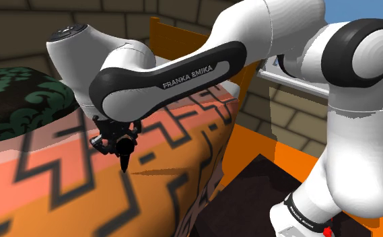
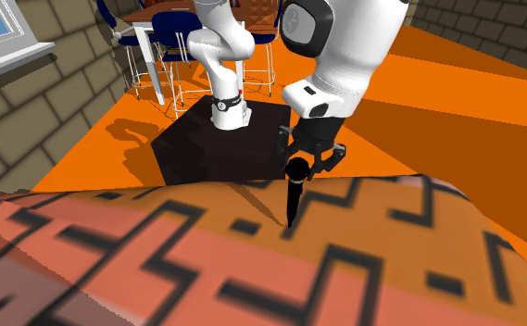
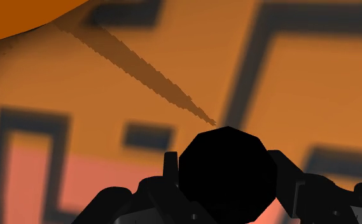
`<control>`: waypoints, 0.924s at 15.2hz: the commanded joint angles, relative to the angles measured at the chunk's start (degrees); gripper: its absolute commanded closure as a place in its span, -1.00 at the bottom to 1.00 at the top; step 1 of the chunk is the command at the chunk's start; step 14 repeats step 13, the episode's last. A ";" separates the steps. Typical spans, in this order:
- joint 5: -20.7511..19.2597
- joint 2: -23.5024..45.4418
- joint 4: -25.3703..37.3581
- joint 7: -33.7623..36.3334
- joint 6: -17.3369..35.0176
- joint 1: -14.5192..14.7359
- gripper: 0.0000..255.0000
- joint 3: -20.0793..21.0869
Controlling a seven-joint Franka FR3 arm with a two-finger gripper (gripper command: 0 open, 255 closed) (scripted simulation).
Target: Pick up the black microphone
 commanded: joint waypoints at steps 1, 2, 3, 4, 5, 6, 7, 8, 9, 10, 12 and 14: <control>0.40 -0.54 0.87 -0.36 -1.28 0.03 1.00 0.22; 0.58 -0.78 1.31 -0.55 -1.89 0.03 1.00 0.30; 0.75 -1.01 1.76 -0.75 -2.51 0.04 1.00 0.38; 0.91 -1.23 2.23 -0.94 -3.13 0.05 1.00 0.46; 1.06 -1.44 2.71 -1.13 -3.76 0.06 1.00 0.54; 1.21 -1.64 3.22 -1.32 -4.40 0.09 1.00 0.61; 1.35 -1.82 3.74 -1.51 -5.05 0.12 1.00 0.68; 1.49 -1.99 4.27 -1.69 -5.70 0.15 1.00 0.74; 1.61 -2.15 4.83 -1.87 -6.36 0.20 1.00 0.80; 1.73 -2.30 5.40 -2.05 -7.02 0.25 1.00 0.86; 1.85 -2.45 6.08 -2.25 -7.80 0.31 1.00 0.92; 1.85 -2.46 6.08 -2.25 -7.80 0.31 1.00 0.92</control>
